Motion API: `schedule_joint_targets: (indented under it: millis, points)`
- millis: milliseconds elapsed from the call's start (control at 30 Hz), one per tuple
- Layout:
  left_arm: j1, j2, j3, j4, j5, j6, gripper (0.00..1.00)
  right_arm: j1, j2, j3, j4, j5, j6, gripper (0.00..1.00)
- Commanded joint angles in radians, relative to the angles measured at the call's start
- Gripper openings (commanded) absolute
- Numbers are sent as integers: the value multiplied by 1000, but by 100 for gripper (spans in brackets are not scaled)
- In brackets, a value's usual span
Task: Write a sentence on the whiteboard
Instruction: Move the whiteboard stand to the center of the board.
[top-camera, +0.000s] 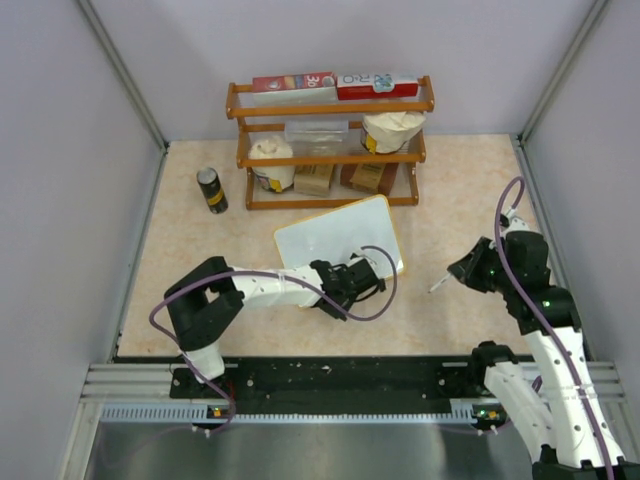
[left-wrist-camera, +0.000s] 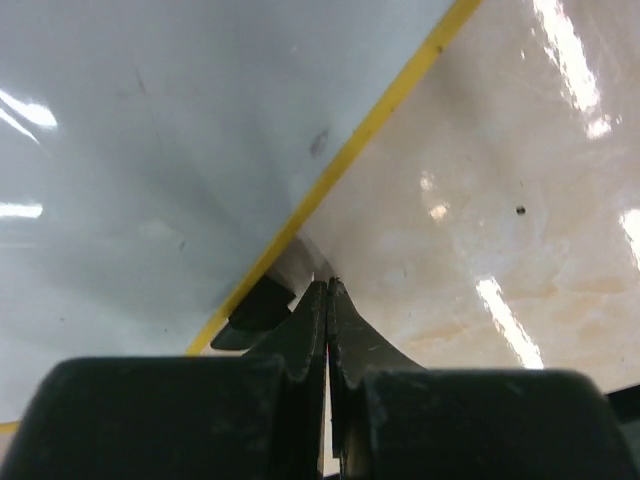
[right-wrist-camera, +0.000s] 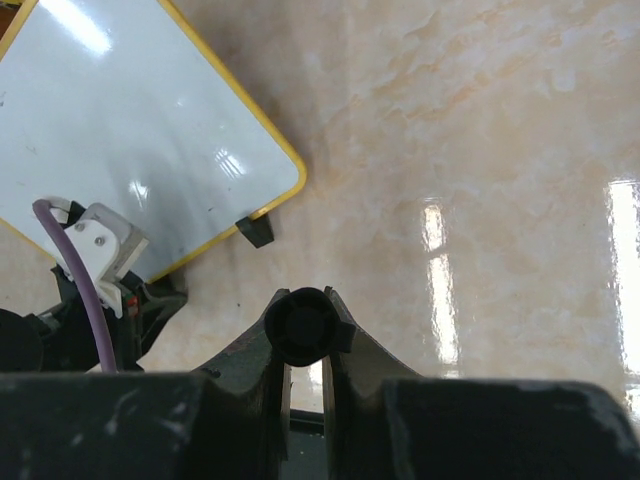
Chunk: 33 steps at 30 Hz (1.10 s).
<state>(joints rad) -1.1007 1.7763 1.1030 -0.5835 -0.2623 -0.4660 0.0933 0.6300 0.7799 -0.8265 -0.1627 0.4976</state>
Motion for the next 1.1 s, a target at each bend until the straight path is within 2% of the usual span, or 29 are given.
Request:
schedule_joint_targets:
  millis: [0,133,167,200,233,333,433,467,633,700,800,933,1067]
  points:
    - [-37,-109,-15,51,53,10,0,-12,-19,7,35,-44,-10,0]
    - [-59,-195,21,97,106,-2,0,-10,-41,15,46,-95,-22,0]
    - [-59,-218,21,121,119,-11,4,-10,-47,19,47,-100,-22,0]
    - [-59,-272,8,138,133,-25,17,-10,-53,22,47,-107,-22,0]
    - [-59,-303,-2,158,180,-25,43,-12,-67,24,47,-121,-25,0]
    - [-57,-423,-46,186,212,-72,67,-12,-91,12,52,-159,-27,0]
    - [-57,-567,-127,212,212,-138,77,-10,-101,-4,58,-214,-27,0]
    - [-57,-604,-156,230,207,-155,84,-10,-102,-5,59,-230,-27,0]
    - [-54,-833,-375,420,195,-269,95,-10,-118,-14,63,-313,-36,0]
    - [-50,-894,-410,427,154,-302,99,-12,-122,-18,63,-336,-45,0]
    - [-39,-960,-469,429,98,-316,99,-10,-121,-22,61,-357,-50,0]
    - [-28,-1014,-502,445,31,-269,99,-9,-99,-10,67,-362,-56,0]
    - [-24,-1052,-541,497,-15,-142,99,-12,-81,9,95,-342,-42,0]
